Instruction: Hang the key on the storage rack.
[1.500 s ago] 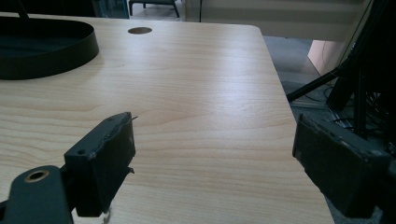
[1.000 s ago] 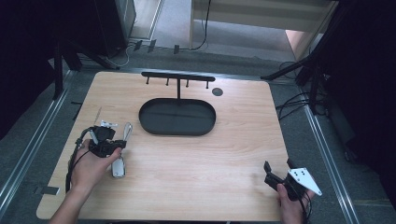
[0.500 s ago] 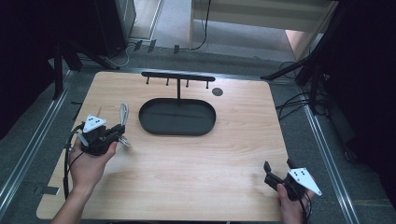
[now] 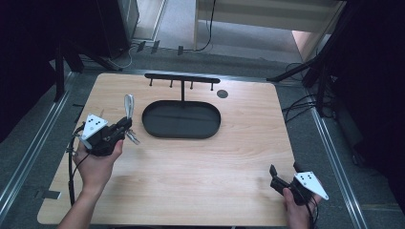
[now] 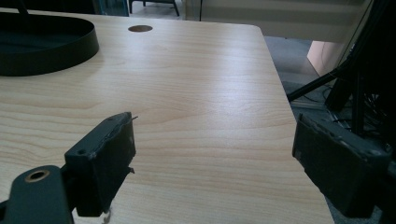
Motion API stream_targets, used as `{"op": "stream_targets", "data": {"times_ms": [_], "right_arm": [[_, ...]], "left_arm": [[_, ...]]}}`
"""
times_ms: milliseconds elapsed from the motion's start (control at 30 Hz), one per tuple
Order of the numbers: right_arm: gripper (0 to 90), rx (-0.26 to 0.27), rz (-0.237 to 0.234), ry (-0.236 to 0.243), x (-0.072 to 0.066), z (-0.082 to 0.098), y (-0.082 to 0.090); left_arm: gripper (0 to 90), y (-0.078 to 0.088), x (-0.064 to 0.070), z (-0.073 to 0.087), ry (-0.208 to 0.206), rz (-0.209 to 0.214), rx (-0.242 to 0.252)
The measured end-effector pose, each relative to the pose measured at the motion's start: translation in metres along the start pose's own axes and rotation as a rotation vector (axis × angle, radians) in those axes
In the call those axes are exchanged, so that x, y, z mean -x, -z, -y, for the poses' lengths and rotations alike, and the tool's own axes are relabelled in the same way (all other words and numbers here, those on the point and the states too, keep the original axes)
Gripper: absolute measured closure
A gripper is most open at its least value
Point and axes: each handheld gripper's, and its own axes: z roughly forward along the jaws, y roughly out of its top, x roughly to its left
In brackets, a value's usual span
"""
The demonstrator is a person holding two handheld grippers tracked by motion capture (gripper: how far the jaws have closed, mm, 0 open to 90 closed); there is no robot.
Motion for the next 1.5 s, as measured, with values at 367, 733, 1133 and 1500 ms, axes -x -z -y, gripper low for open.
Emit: {"op": "stream_targets", "data": {"times_ms": [367, 733, 1133, 1500], "right_arm": [[13.0, -0.002, -0.002, -0.005, 0.000, 0.000, 0.000], [13.0, 0.001, -0.003, -0.003, 0.000, 0.000, 0.000], [13.0, 0.001, -0.004, -0.006, 0.001, 0.000, 0.000], [13.0, 0.002, -0.004, -0.007, 0.001, 0.000, 0.000]], "left_arm": [[83.3, -0.018, 0.009, -0.002, 0.022, 0.006, 0.097], [83.2, -0.044, 0.009, 0.002, 0.042, -0.016, 0.187], [83.2, -0.063, 0.008, 0.003, 0.027, -0.026, 0.239], [83.2, -0.082, 0.011, 0.001, 0.012, -0.017, 0.213]]}}
